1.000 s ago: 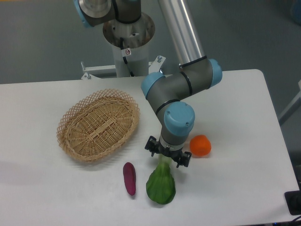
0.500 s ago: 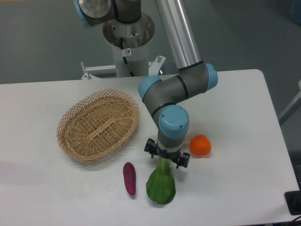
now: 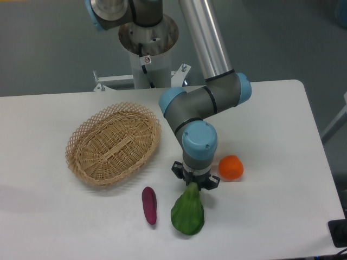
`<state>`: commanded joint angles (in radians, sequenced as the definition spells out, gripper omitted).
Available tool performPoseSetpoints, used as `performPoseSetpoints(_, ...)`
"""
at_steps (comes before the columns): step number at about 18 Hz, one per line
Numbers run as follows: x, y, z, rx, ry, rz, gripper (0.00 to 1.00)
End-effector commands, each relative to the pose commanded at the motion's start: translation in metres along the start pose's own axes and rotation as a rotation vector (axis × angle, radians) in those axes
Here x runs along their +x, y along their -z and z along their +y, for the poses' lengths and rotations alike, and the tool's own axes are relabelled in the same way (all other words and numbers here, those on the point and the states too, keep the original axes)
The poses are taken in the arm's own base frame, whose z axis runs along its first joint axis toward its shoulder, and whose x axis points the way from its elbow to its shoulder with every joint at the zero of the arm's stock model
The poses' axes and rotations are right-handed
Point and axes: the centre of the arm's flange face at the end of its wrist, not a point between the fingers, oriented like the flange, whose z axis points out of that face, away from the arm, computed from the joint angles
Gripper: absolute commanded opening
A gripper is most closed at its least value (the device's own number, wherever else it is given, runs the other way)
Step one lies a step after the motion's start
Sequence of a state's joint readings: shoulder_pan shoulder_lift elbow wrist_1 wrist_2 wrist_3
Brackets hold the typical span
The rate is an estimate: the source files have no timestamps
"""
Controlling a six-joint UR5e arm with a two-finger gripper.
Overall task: Pick up the green vegetable from the table
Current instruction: 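Lift the gripped bok choy up and carry it past the orange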
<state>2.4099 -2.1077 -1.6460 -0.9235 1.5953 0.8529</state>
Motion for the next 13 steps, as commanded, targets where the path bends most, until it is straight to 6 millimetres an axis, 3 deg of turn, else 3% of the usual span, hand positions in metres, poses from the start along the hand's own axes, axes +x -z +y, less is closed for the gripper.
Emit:
performPoseSetpoints(6,-0.007,0.027,0.005,0.026,-0.037,-0.032,0.18)
performPoseSetpoints(13,-0.05,0.078,0.034,0.055,-0.024,-0.07,0.18)
